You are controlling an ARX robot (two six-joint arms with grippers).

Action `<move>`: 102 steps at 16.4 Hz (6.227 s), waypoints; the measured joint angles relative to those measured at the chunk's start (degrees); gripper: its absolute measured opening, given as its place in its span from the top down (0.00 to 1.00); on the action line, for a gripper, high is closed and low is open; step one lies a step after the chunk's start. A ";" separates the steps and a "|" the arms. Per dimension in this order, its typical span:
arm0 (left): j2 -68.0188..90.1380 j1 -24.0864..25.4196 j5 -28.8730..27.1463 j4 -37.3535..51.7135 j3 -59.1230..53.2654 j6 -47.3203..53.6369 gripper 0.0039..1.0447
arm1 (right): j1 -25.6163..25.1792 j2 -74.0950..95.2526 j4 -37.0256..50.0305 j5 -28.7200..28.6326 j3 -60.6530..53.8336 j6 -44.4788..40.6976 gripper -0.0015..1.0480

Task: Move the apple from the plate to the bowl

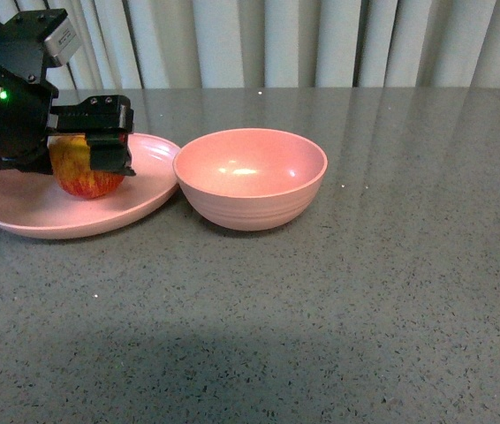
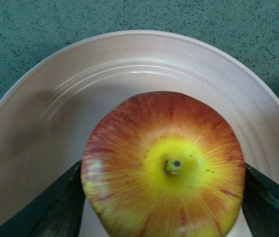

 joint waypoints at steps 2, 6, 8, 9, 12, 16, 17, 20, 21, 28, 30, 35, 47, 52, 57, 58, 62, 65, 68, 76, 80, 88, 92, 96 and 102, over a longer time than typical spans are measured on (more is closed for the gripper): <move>0.00 0.04 0.17 0.00 0.00 0.00 0.31 | 0.00 0.00 -0.02 0.00 0.00 0.00 0.06; -0.59 0.37 0.02 -1.57 0.87 0.04 0.35 | 0.00 0.00 0.00 0.02 0.00 0.02 0.06; -2.58 0.37 0.26 -2.64 2.40 0.11 0.35 | 0.00 0.00 0.00 0.02 0.00 0.00 0.06; -4.15 0.26 0.76 -3.21 3.67 0.17 0.36 | 0.00 0.00 0.00 0.00 0.00 0.00 0.06; -9.86 -2.73 1.01 -5.07 10.21 0.15 0.36 | 0.00 0.00 -0.02 0.00 0.00 0.00 0.06; -8.70 -14.64 0.33 -6.05 14.56 0.39 0.36 | 0.00 0.00 0.00 0.00 0.00 0.00 0.06; -7.37 -16.35 -0.04 -5.99 14.93 0.37 0.36 | 0.00 0.00 0.00 0.02 0.00 0.00 0.06; -3.37 -20.15 -0.70 -5.53 14.93 -0.24 0.36 | 0.00 0.00 -0.02 0.00 0.00 0.00 0.06; -2.21 -21.05 -0.76 -5.03 14.82 -0.52 0.36 | 0.00 0.00 0.00 0.00 0.00 0.00 0.06; 0.61 -21.64 -1.62 -4.04 11.39 -1.49 0.36 | 0.00 0.00 0.00 0.00 0.00 0.02 0.06; 0.66 -20.87 -1.75 -3.82 10.64 -1.44 0.36 | 0.00 0.00 0.00 0.00 0.00 0.02 0.06; 1.36 -19.85 -1.92 -3.13 8.68 -0.59 0.36 | 0.00 0.00 0.00 0.00 0.00 0.00 0.06; 3.67 -18.67 -1.31 -2.51 8.50 -0.04 0.07 | 0.00 0.00 0.00 0.00 0.00 0.02 0.06; 3.43 -18.64 -1.29 -2.58 8.87 -0.04 0.06 | 0.00 0.00 0.00 0.00 0.00 0.02 0.06; -3.56 -18.34 -1.25 -1.20 9.84 0.00 0.06 | 0.00 0.00 0.00 0.00 0.00 0.02 0.06; -5.68 -18.01 -1.29 -0.48 10.12 0.00 0.06 | 0.00 0.00 -0.02 0.02 0.00 0.02 0.06; -16.31 -15.63 -3.04 4.28 6.67 0.00 0.06 | 0.00 0.00 -0.02 0.02 0.00 0.00 0.06; -24.63 -13.53 -4.52 5.49 0.46 -0.09 0.06 | 0.00 0.00 0.00 0.00 0.00 0.02 0.06; -33.66 -11.98 -15.04 17.38 -10.95 0.85 0.21 | 0.00 0.00 0.02 0.00 0.00 0.02 0.06; -55.41 -0.37 -9.33 32.50 -46.47 1.60 0.99 | 0.00 0.00 0.02 0.00 0.00 0.00 0.06; -63.56 3.65 -4.94 32.11 -55.06 1.60 0.99 | 0.00 0.00 0.00 0.00 0.00 0.02 0.06; -75.95 7.93 -0.46 25.90 -61.44 1.73 0.99 | 0.00 0.00 0.00 0.00 0.00 0.02 0.06; -80.94 7.93 -0.44 24.50 -63.58 1.73 0.99 | 0.00 0.00 0.00 0.00 0.00 0.00 0.06; -86.25 7.93 -0.46 19.30 -63.95 1.73 0.99 | 0.00 0.00 0.00 0.00 0.00 0.02 0.06; -91.97 7.93 -0.46 12.94 -63.93 1.73 0.99 | 0.00 0.00 0.00 0.00 0.00 0.02 0.06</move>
